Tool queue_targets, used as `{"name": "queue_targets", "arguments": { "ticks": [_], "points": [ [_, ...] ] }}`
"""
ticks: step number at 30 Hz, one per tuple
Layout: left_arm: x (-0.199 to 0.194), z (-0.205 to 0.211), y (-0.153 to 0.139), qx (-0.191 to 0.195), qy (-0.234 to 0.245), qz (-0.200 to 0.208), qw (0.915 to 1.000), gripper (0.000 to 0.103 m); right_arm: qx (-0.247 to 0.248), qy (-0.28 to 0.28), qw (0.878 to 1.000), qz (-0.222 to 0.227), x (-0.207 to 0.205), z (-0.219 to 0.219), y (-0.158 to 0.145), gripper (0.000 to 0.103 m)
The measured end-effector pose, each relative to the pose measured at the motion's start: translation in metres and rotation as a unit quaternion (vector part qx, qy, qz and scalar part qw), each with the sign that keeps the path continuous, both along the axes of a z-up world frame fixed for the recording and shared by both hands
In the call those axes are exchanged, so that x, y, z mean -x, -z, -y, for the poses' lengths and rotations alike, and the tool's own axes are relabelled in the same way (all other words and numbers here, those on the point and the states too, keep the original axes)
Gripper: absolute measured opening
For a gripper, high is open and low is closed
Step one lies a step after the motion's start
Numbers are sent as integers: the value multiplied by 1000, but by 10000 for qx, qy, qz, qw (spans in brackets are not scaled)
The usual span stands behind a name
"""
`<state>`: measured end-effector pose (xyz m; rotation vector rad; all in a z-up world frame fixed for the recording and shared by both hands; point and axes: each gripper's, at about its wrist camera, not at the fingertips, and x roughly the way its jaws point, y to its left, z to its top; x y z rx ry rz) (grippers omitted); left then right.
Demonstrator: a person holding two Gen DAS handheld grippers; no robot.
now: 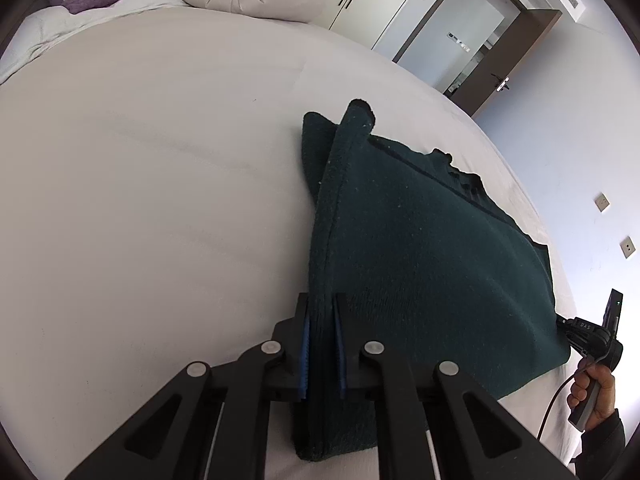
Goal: Fold small clothes
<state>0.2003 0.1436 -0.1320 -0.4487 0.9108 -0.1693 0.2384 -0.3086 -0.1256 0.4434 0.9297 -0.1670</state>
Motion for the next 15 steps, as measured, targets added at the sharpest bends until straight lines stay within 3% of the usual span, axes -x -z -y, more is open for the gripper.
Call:
{"name": "queue_targets", "arguments": {
  "ticks": [4,6,8,10,12,15],
  "points": [
    [4,-6,-2,108,-58,-13,9999,22,41,-21,10000,6,-2,-1,-1,6],
    [9,-9,-15,-142,-215,22,9997,32,-47,91,9999,47,4,2,-7,10],
    [14,-13,-39,-341,-349,351,9982,32,-21,382,9989,257,17,8,-20,30],
    [7,-5,-66,-601,-181,658,9959,33,-27,661,9948,776,32,8,-38,62],
    [-13,12,-86,-777,117,848,9933,41,-218,520,9912,1202,33,0,-54,64],
    [-55,41,-99,-1129,315,1046,9876,45,-599,-233,9898,1269,4,-32,-66,64]
  ]
}}
